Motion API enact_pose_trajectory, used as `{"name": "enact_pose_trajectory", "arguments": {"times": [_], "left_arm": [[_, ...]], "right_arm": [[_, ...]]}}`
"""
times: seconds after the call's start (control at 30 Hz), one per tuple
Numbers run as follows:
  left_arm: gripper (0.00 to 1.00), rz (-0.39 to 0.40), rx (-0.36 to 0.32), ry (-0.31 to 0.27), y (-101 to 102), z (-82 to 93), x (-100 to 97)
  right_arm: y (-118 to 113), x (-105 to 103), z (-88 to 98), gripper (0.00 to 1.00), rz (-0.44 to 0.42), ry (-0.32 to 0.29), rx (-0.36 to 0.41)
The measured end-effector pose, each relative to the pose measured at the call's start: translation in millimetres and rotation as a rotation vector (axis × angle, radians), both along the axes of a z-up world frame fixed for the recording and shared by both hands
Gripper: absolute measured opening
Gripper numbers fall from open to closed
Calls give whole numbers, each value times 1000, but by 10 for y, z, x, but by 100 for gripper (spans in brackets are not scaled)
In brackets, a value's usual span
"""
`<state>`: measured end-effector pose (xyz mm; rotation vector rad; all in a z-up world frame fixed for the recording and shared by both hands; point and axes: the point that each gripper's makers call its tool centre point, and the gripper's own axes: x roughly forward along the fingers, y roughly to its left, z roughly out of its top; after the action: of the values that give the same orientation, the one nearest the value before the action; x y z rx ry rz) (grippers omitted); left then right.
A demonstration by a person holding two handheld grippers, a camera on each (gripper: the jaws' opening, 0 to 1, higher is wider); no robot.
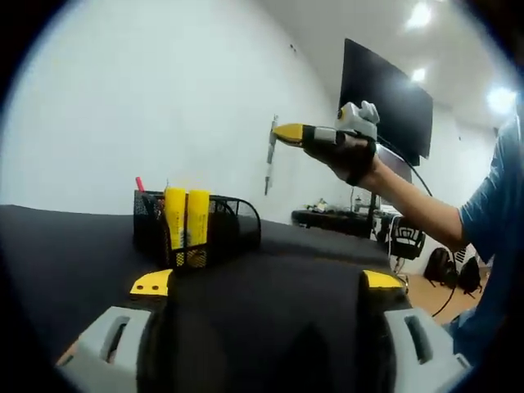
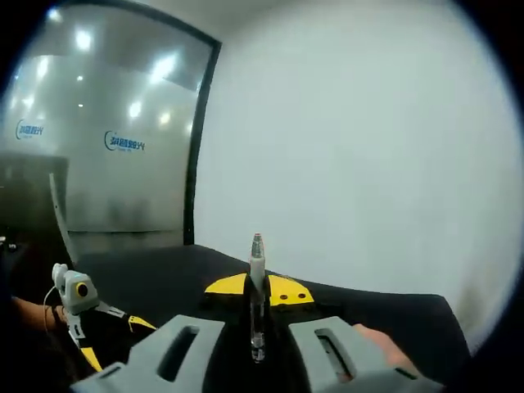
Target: Pick up pens and glue sticks and place them into the holder.
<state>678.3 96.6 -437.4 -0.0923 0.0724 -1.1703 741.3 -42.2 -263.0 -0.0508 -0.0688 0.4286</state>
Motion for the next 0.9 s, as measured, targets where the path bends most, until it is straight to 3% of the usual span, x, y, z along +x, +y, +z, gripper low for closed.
{"name": "enact_pose_trajectory", "arguments": {"times": [0.4, 0.9], "left_arm": [[90, -6, 23, -34, -24, -19, -35], [88, -17, 15, -38, -22, 1, -46]], "right_arm": [[229, 285, 154, 5, 43, -3, -24], [293, 551, 371, 5, 87, -3, -1]]}}
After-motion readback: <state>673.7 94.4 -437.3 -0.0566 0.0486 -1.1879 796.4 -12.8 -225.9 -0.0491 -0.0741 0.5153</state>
